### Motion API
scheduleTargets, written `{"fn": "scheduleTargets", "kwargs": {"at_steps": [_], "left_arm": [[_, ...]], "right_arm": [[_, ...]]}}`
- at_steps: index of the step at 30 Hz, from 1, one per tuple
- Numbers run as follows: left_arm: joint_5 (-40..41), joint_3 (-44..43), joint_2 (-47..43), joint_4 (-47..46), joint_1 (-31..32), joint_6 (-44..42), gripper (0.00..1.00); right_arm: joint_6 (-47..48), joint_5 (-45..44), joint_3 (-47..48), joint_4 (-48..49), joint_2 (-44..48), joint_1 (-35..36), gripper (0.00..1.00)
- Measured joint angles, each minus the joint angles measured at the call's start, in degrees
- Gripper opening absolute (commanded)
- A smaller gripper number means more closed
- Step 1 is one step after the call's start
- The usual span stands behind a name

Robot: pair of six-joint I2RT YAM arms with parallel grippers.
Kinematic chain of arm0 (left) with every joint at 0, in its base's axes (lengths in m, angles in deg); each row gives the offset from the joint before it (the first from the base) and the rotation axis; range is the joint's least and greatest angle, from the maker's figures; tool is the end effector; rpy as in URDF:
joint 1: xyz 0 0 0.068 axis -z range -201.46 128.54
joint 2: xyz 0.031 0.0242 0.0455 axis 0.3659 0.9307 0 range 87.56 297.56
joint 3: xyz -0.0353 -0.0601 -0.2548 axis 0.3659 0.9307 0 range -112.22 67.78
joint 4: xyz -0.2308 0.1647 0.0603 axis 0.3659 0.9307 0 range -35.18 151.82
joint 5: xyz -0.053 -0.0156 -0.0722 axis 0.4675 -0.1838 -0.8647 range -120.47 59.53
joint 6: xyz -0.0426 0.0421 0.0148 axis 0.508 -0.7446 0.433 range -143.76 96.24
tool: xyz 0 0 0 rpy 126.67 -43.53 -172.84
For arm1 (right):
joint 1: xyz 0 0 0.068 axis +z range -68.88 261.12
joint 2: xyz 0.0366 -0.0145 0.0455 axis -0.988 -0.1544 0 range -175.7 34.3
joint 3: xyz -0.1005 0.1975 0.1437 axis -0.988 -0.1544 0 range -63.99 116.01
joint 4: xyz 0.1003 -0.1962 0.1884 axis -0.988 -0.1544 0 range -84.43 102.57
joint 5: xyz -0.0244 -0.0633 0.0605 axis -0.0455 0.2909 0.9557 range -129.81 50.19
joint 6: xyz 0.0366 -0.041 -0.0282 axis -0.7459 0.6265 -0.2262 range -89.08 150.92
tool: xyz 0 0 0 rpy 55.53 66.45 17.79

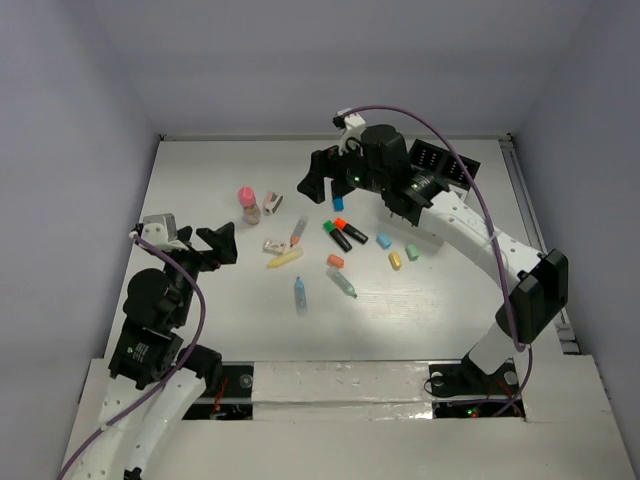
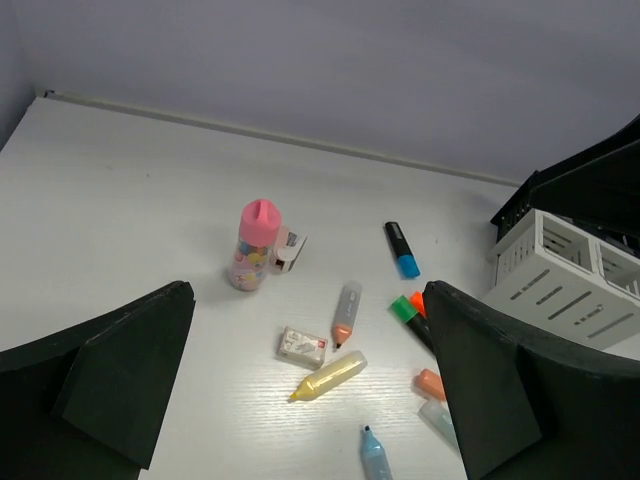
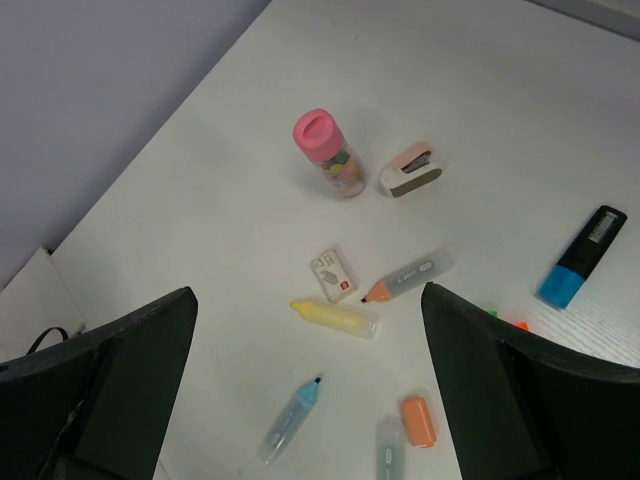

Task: Sort the stationery into containers
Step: Pick up the stationery from the center of the board.

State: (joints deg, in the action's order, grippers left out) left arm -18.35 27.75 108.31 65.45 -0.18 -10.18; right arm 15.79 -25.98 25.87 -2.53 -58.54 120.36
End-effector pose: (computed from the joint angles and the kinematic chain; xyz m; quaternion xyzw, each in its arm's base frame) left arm 0.1336 -0.0416 0.3693 -0.0363 0.6521 -0.1603 0.7401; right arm 0.3212 0.2768 0.3768 -0.2370 0.7711 0.3530 0.4740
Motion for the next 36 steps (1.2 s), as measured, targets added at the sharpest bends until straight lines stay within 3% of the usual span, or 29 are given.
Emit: {"fn": "scheduleTargets", "kwargs": {"at_steps": [11, 21, 29, 36], "left_arm": [[8.94, -0.26, -0.02, 1.29, -0.31, 1.57, 0.99], [18.6, -0.28, -0.02, 2.56, -1.16, 5.14, 0.99], [18.97, -0.28, 0.26, 2.47, -1.53, 5.64, 0.99], [16.22, -0.28, 1.55, 2.25, -1.53, 5.6, 0.99]], "right_arm": [[2.67, -3.19, 7.04, -0.31, -8.59, 1.7, 1.0], [5.33, -6.21, 20.52, -1.44, -22.62, 4.46, 1.0], [8.79, -7.89, 35.6, -5.2, -36.92, 7.58, 1.0], [10.6, -8.28, 42.75, -6.08, -45.33, 9.92, 1.0]]}}
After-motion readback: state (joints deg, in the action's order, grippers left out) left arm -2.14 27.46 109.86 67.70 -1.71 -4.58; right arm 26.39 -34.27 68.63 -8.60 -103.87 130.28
